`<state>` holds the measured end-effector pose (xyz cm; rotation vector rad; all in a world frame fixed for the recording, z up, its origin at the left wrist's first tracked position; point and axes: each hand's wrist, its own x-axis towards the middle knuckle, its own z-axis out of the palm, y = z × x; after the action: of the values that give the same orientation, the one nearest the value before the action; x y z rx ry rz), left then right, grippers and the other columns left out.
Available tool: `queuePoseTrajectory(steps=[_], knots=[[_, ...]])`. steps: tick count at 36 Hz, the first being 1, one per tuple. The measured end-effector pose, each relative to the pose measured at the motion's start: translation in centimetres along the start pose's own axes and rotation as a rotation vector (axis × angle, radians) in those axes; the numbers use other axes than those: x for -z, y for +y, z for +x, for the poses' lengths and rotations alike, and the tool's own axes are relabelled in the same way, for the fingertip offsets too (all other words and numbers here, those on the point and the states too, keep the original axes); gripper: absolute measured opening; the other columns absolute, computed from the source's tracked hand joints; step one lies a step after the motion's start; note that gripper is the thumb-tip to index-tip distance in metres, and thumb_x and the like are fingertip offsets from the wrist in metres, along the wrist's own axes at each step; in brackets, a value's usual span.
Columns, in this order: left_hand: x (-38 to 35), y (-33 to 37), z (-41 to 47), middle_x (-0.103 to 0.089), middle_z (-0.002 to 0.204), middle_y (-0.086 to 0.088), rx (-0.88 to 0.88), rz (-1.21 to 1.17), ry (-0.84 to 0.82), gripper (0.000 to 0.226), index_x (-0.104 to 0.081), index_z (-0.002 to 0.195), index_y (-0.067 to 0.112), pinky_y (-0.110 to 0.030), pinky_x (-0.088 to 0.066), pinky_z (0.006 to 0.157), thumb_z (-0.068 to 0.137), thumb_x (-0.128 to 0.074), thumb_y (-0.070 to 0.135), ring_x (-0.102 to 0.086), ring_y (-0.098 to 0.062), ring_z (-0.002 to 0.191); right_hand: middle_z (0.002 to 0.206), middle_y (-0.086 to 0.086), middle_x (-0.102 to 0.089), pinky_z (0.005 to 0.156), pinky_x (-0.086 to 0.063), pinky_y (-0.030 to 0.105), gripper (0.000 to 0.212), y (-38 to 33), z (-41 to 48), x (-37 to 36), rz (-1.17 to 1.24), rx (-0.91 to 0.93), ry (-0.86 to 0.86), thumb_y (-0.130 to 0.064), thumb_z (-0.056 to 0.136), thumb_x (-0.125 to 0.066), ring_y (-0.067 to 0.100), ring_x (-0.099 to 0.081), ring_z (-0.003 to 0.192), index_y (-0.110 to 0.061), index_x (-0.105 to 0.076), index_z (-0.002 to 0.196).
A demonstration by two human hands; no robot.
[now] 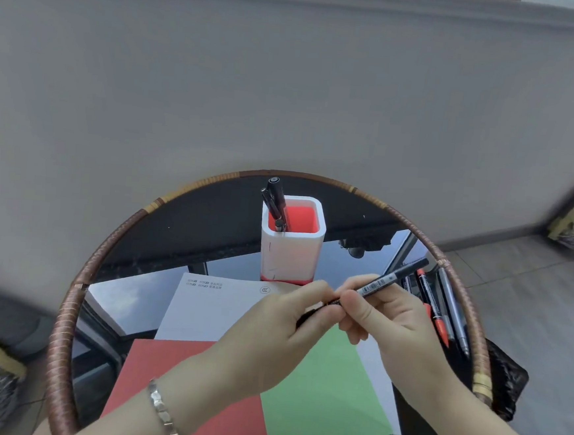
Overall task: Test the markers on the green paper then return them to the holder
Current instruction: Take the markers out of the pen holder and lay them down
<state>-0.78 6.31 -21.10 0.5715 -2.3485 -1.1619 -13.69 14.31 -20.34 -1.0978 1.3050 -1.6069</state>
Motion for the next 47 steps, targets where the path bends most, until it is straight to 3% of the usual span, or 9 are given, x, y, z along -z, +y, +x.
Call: queuePoseTrajectory(steps=[6, 13, 17, 22, 30, 34, 38, 44, 47], knots=[[0.3, -0.2, -0.3, -0.038, 0.063, 0.002, 0.204, 0.018, -0.014, 0.015, -0.039, 0.093, 0.028, -0.027, -0.028, 0.049, 0.095, -0.030, 0.039, -0.030, -0.008, 0.044, 0.060, -0.008, -0.061, 0.055, -0.044, 0.016, 0.012, -1.1, 1.8, 2.7, -0.137, -0.092, 0.097, -0.021, 0.081, -0.061, 0.004, -0.052, 0.053, -0.014, -0.064, 0.071], [0.0, -1.7, -0.8, -0.047, 0.075, -0.005, 0.277, 0.042, 0.095, 0.014, -0.032, 0.090, 0.031, -0.024, -0.030, 0.048, 0.097, -0.030, 0.018, -0.032, -0.007, 0.048, 0.067, 0.007, -0.061, 0.052, -0.039, 0.025, 0.053, 0.2, 5.0, 6.9, -0.908, -0.399, 0.078, -0.030, 0.089, -0.055, 0.008, -0.054, 0.050, -0.022, -0.028, 0.134], [-0.5, -1.9, -0.7, -0.042, 0.092, 0.017, 0.224, 0.076, 0.135, 0.013, -0.039, 0.101, 0.031, -0.008, -0.037, 0.057, 0.098, -0.034, 0.019, -0.046, 0.009, 0.070, 0.059, 0.002, -0.050, 0.056, -0.039, 0.026, 0.018, 2.7, 5.6, 7.0, -1.216, -0.266, -0.001, -0.028, 0.090, -0.052, 0.019, -0.046, 0.055, -0.021, -0.043, 0.103], [-1.4, -2.2, 0.1, -0.045, 0.096, 0.021, 0.103, 0.168, 0.186, 0.016, -0.054, 0.105, 0.027, -0.006, -0.038, 0.075, 0.094, -0.047, 0.016, -0.048, 0.005, 0.089, 0.057, -0.012, -0.041, 0.103, -0.034, 0.039, 0.009, 4.6, 5.6, 7.8, -1.427, -0.176, -0.020, -0.027, 0.091, -0.047, 0.007, -0.041, 0.052, -0.021, -0.047, 0.086], [-5.5, -2.8, 4.0, -0.059, 0.101, -0.001, 0.151, 0.236, 0.141, 0.014, -0.062, 0.099, 0.013, -0.031, -0.043, 0.084, 0.087, -0.056, 0.011, -0.052, -0.018, 0.098, 0.091, -0.001, -0.057, 0.102, -0.037, 0.036, 0.021, 4.9, 4.8, 9.3, -1.402, -0.116, -0.086, -0.030, 0.090, -0.052, 0.015, -0.052, 0.091, -0.019, -0.067, 0.097], [-7.7, -2.5, 6.3, -0.061, 0.106, -0.007, 0.199, 0.262, 0.033, 0.021, -0.061, 0.102, 0.009, -0.032, -0.043, 0.080, 0.083, -0.053, 0.005, -0.052, -0.023, 0.101, 0.094, 0.001, -0.062, 0.115, -0.016, 0.033, 0.019, 4.8, 4.5, 10.0, -1.382, -0.082, -0.067, -0.024, 0.089, -0.054, 0.015, -0.055, 0.093, -0.016, -0.068, 0.098], [-8.6, -2.3, 7.1, -0.062, 0.108, -0.008, 0.205, 0.267, -0.048, 0.023, -0.060, 0.103, 0.008, -0.037, -0.045, 0.084, 0.082, -0.052, 0.003, -0.052, -0.025, 0.103, 0.087, -0.005, -0.056, 0.113, -0.021, 0.033, 0.018, 4.5, 4.2, 10.3, -1.375, -0.085, -0.059, -0.021, 0.089, -0.053, 0.006, -0.046, 0.081, -0.016, -0.068, 0.099], [-5.6, -2.4, 5.8, -0.060, 0.117, -0.002, 0.118, 0.296, -0.036, 0.026, -0.059, 0.112, 0.011, -0.025, -0.039, 0.090, 0.087, -0.055, 0.010, -0.050, -0.017, 0.110, 0.079, -0.015, -0.054, 0.065, -0.037, 0.013, 0.017, 1.5, 5.1, 7.7, -1.221, -0.002, -0.016, -0.017, 0.088, -0.053, 0.008, -0.050, 0.077, -0.017, -0.066, 0.100], [-2.2, -2.4, 4.2, -0.061, 0.106, 0.006, 0.094, 0.315, 0.045, 0.020, -0.061, 0.107, 0.017, -0.026, -0.042, 0.086, 0.089, -0.056, 0.019, -0.054, -0.010, 0.099, 0.089, -0.002, -0.065, 0.070, -0.042, 0.013, 0.016, -0.1, 6.8, 5.2, -1.139, 0.123, -0.031, -0.013, 0.086, -0.056, 0.011, -0.054, 0.077, -0.015, -0.067, 0.096]])
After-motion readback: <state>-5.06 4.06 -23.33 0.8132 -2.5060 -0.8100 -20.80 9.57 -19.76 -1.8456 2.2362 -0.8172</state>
